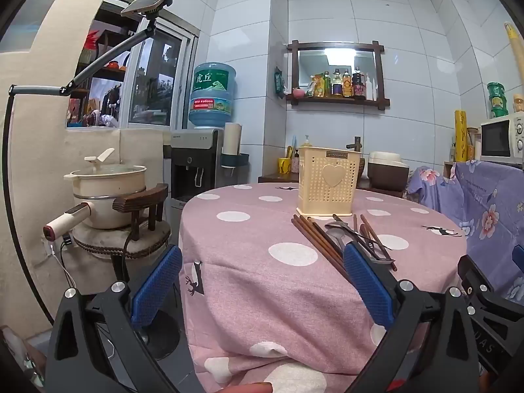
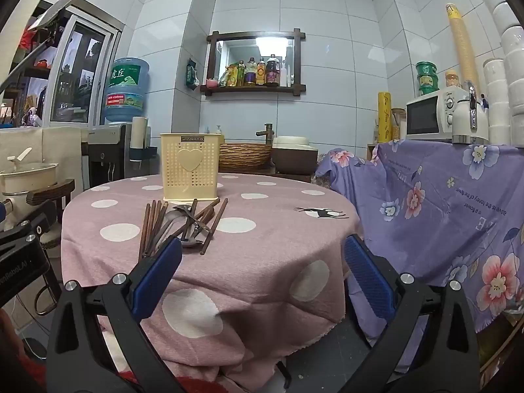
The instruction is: Organize utensils
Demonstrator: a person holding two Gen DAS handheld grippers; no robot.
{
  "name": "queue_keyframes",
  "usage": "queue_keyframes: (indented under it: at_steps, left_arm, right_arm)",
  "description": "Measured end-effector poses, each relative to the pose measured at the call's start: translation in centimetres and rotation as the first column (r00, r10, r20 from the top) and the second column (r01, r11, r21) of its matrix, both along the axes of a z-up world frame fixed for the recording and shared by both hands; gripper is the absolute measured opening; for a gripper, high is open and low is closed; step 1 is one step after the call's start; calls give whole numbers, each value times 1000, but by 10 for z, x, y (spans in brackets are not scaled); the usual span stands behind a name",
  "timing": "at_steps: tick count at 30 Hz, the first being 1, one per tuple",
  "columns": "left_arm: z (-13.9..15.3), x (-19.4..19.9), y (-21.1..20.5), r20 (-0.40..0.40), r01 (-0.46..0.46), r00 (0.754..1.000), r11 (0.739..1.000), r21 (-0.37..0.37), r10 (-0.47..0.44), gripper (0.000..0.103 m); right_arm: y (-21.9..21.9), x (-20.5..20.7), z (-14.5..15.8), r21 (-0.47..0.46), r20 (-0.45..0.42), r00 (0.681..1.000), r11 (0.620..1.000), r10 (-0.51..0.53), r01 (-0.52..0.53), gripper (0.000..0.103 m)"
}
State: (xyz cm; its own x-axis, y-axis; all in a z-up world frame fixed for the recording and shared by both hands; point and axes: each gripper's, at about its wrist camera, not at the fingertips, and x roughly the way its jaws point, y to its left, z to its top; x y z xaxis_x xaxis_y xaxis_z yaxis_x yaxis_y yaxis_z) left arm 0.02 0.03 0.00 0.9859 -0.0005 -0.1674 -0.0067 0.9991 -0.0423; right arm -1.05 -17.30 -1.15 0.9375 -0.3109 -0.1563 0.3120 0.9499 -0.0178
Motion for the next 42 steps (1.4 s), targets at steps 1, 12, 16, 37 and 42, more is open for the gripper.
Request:
queue_keyframes:
  at_steps: [1, 12, 16, 37, 42]
  left_arm:
    - [0, 0, 0, -1, 0, 1000, 1000, 1, 0, 98]
    - [-1, 1, 0, -4, 4, 1000, 1000, 3, -4, 98]
    - [-3, 0, 1, -5, 4, 1000, 1000, 3, -4, 98]
    - [-2, 1, -2, -5, 6, 1000, 1000, 4, -6, 98]
    - [-2, 1, -2, -5, 7, 1000, 1000, 4, -6, 98]
  right_arm:
    - [0, 0, 0, 0, -1, 1000, 1000, 0, 0, 98]
    - [0, 0, 0, 0, 3, 1000, 1000, -1, 1, 98]
    - [1, 0, 0, 1, 3, 1000, 1000, 0, 0, 98]
    - [1, 0, 0, 0, 0, 1000, 1000, 0, 0, 98]
    - [1, 0, 0, 0, 0, 1000, 1000, 1, -1, 98]
